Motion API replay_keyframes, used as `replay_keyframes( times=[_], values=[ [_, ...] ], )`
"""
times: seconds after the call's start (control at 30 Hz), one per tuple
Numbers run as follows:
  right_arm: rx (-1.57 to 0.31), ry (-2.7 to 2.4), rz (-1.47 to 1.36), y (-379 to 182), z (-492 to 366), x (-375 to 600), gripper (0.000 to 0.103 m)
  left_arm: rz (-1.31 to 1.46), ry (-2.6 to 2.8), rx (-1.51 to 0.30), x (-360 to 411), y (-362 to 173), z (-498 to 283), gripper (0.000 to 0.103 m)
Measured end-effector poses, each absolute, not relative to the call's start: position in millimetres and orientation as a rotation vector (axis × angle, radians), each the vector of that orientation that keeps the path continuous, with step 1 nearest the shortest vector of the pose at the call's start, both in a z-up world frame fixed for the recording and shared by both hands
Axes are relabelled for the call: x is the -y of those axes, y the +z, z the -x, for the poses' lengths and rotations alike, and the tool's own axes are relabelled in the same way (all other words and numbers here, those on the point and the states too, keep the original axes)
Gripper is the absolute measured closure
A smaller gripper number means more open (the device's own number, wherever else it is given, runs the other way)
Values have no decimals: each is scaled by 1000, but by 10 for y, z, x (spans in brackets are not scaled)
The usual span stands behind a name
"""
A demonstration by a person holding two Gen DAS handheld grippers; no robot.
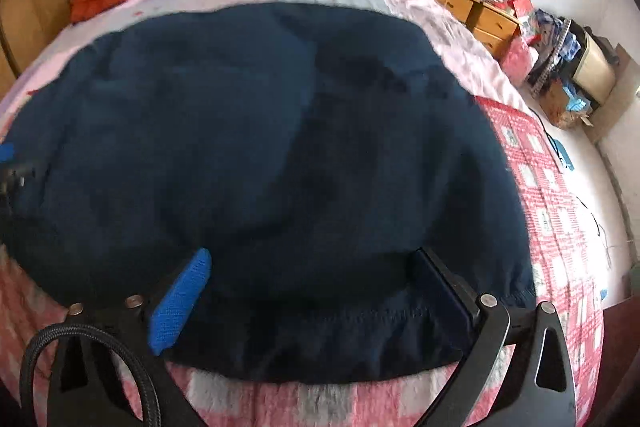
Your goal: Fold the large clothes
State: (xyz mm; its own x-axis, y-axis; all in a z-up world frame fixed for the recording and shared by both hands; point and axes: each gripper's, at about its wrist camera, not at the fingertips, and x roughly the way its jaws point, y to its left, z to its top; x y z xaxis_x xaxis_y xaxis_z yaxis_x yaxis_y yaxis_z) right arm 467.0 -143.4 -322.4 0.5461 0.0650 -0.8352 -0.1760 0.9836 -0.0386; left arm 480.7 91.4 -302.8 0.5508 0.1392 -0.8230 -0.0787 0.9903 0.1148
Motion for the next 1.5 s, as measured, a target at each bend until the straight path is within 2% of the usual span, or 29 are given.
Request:
replay_keyframes(
  times=[0.3,0.43,0.53,0.63,0.8,0.93,1.07,1.13,1.2,1.37,1.5],
  values=[
    [-927,151,170,-3204,-5676,1233,0,-81,172,-971,-925,-2964,-5618,0],
    [-912,153,146,-3046,-5810,1278,0,-38,161,-974,-964,-2875,-5604,0],
    [-784,217,117,-2788,-5670,1227,0,27,146,-895,-957,-2737,-5535,0],
    [-748,351,163,-2675,-5784,875,0,58,73,-835,-843,-2642,-5699,0],
    [-839,396,187,-2868,-6365,511,0,23,111,-963,-939,-2949,-6389,0],
    [-839,215,167,-2960,-6892,961,0,-14,279,-990,-1540,-3042,-6694,0],
    [-960,1,-17,-3164,-7385,1916,0,83,408,-1044,-2274,-3163,-6775,0],
    [-1012,-39,-89,-3277,-7508,2169,0,87,381,-1061,-2332,-3212,-6781,0],
    [-1018,-46,-95,-3355,-7525,2182,0,-62,459,-1082,-2260,-3299,-6847,0],
    [-1046,-41,-46,-3484,-7521,2158,0,398,427,-1235,-2958,-3549,-6886,0],
    [-1107,-6,-103,-3540,-7539,2259,0,516,414,-1234,-3231,-3453,-6719,0]
  ],
)
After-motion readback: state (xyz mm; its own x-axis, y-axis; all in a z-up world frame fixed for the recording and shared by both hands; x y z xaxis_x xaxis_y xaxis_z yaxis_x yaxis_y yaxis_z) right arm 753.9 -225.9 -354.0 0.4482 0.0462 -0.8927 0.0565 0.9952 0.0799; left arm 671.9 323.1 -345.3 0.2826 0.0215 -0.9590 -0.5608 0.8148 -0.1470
